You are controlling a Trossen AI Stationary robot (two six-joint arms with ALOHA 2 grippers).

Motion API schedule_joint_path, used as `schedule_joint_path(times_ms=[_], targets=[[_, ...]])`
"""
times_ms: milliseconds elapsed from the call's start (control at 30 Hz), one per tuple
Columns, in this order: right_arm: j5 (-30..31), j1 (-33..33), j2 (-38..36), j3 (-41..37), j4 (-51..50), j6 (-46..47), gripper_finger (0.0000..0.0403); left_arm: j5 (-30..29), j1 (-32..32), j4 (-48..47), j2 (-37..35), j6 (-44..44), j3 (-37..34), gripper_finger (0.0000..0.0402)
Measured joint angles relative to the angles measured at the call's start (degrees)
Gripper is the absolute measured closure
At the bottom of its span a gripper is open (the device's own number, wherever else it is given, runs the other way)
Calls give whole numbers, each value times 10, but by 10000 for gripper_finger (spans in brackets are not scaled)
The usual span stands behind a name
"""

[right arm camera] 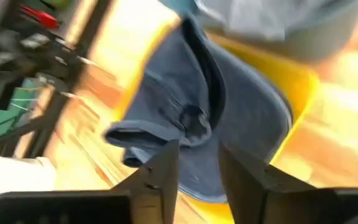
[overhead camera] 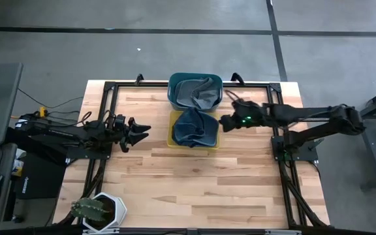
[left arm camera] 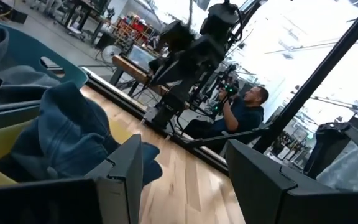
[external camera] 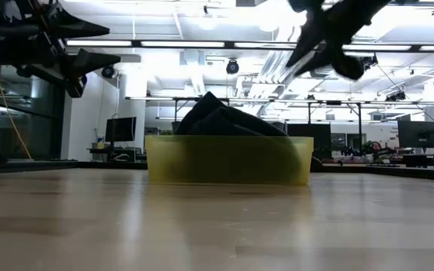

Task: Pick & Place hat
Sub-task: Return to Home Position

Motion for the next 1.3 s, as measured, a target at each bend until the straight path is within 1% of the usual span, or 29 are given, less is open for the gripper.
schedule_joint_path(times_ms=[100,233,267,433,567,733,833,933,1033,1133,1167,1200,1267,1300], targets=[[59,21,-50,0,-7,-37,331,-4,0,-22,-16,6,0,225],[136,54,-114,-2,-26,-89,387,-17,0,-72,-48,10,0,225],[151,63,-131,-7,-26,-99,395,-20,0,-80,-56,14,0,225],[213,108,-204,-65,-17,-122,398,-44,0,-113,-98,27,0,225],[244,138,-268,-149,71,-147,400,-50,1,-140,-119,26,0,225],[268,154,-342,-256,240,-223,402,-55,0,-146,-127,26,0,244],[269,155,-392,-310,295,-244,402,-83,0,-145,-127,14,0,259],[269,153,-447,-347,307,-249,402,-122,0,-147,-127,-5,0,268],[269,153,-497,-367,311,-271,402,-140,0,-167,-127,-8,0,270],[270,153,-545,-383,311,-300,402,-141,0,-204,-127,12,0,270],[270,153,-561,-389,308,-308,402,-138,0,-223,-127,13,0,270],[270,153,-577,-396,309,-316,403,-132,0,-237,-127,-4,0,270],[270,153,-612,-413,310,-325,403,-122,0,-239,-127,-14,0,270],[270,153,-629,-422,308,-330,403,-121,0,-235,-127,0,0,270]])
